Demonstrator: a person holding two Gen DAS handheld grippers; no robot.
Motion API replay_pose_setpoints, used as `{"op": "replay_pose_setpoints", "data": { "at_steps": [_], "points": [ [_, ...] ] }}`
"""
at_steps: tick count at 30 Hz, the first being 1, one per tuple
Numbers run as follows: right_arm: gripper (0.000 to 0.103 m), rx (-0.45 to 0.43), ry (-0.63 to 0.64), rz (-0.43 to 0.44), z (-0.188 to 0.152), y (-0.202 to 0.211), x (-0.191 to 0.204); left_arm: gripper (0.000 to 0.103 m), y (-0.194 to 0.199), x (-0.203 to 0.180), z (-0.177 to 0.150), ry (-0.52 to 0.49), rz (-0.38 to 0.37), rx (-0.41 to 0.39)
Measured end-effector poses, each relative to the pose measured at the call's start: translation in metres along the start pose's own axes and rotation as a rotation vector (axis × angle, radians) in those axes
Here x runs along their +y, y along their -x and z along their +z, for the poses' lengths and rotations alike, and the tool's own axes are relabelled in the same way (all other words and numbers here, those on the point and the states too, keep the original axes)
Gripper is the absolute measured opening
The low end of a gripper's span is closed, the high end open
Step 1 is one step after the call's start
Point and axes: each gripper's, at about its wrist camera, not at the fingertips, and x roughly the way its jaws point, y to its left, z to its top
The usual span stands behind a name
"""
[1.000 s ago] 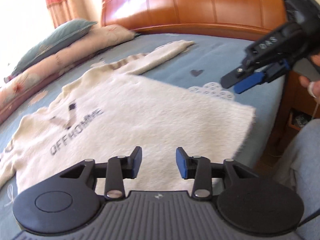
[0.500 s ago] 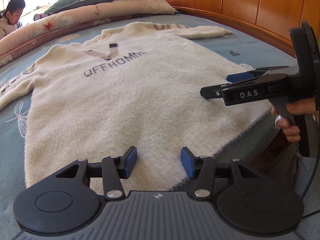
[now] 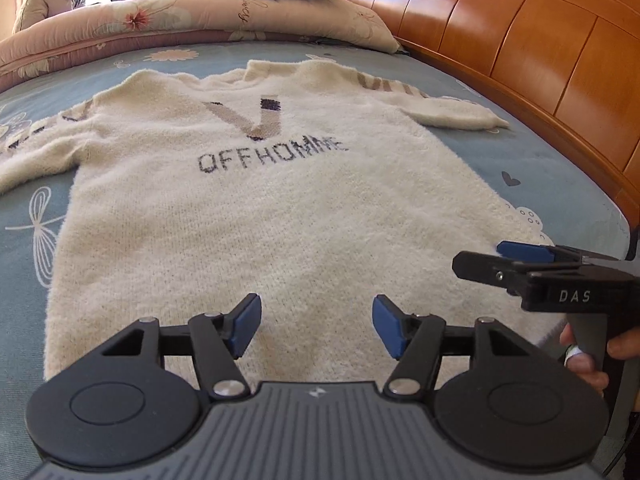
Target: Fold clothes
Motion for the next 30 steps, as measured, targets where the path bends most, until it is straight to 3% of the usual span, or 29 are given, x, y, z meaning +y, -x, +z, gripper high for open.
{"op": "replay_pose_setpoints", "data": {
  "at_steps": [4,8,13,21,26,30],
  "points": [
    [0.103,-0.005,-0.087,0.045,0.002,0.005,-0.011,0.064,0.009,0.005,-0.017,-0.008,0.06,0.005],
    [0.103,0.001,-0.091,0.052,0.001,0.009,-0.011,0.064,0.026,0.015,-0.023,0.014,0.113,0.04],
    [0.103,0.01,-0.064,0.036,-0.001,0.013,-0.004,0.069,0.04,0.038,0.005,0.087,0.153,0.02],
    [0.103,0.032,-0.027,0.058,0.001,0.011,0.008,0.075,0.0,0.095,0.089,0.314,0.111,0.025],
    [0.103,0.047,0.015,0.035,0.002,0.007,0.015,0.075,-0.034,0.129,0.081,0.44,0.125,0.072],
    [0.103,0.057,-0.013,0.043,0.005,0.006,0.012,0.075,-0.022,0.147,0.062,0.492,0.091,0.025]
  ]
}}
